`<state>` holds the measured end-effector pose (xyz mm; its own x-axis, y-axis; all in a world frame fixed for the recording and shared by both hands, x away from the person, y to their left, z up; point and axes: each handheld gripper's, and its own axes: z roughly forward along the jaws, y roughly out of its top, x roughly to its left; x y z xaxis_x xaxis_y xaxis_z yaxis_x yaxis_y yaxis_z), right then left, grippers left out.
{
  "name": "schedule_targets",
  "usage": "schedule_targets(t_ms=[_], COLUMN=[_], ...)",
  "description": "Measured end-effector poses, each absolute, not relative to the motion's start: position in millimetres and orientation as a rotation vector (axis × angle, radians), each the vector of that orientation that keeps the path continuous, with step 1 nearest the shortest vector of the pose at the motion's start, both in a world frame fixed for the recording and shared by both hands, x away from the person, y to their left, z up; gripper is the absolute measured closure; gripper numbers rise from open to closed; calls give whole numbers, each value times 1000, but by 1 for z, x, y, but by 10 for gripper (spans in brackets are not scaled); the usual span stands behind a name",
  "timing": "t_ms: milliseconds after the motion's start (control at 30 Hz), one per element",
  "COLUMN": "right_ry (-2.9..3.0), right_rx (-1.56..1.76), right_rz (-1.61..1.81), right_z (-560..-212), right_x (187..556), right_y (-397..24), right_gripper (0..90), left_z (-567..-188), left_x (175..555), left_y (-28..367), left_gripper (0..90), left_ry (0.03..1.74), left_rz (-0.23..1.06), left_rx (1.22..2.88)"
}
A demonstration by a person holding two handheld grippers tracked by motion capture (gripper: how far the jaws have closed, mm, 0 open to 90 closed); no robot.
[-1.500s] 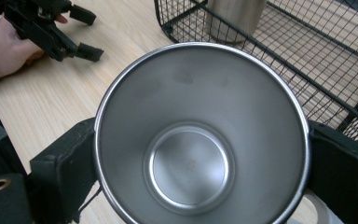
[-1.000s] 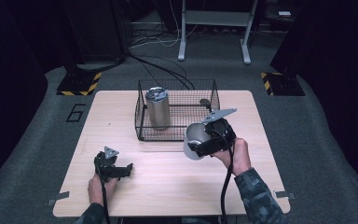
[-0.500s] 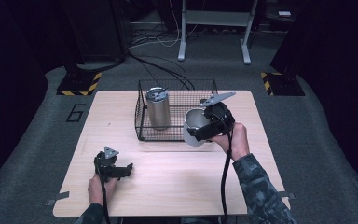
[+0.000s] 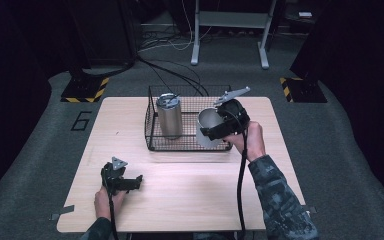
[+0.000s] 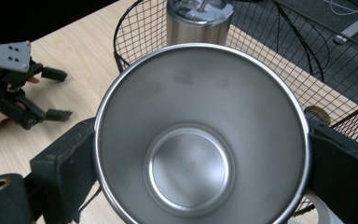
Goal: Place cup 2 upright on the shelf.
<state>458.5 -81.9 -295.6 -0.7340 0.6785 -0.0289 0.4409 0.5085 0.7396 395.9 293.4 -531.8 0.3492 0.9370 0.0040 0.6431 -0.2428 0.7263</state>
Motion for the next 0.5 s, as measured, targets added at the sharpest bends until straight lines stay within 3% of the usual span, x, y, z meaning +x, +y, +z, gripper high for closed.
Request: schedule_targets(t_ms=[500], right_ry=[2434], right_rx=[946], right_rz=[1047], right_z=[-297], right_x=[490], right_y=[-72], right_gripper=[60], left_z=[-531], left_x=[396], left_y=[294], left_gripper=[7], left_ry=[1370], left_rz=[589], left_rx=[1987])
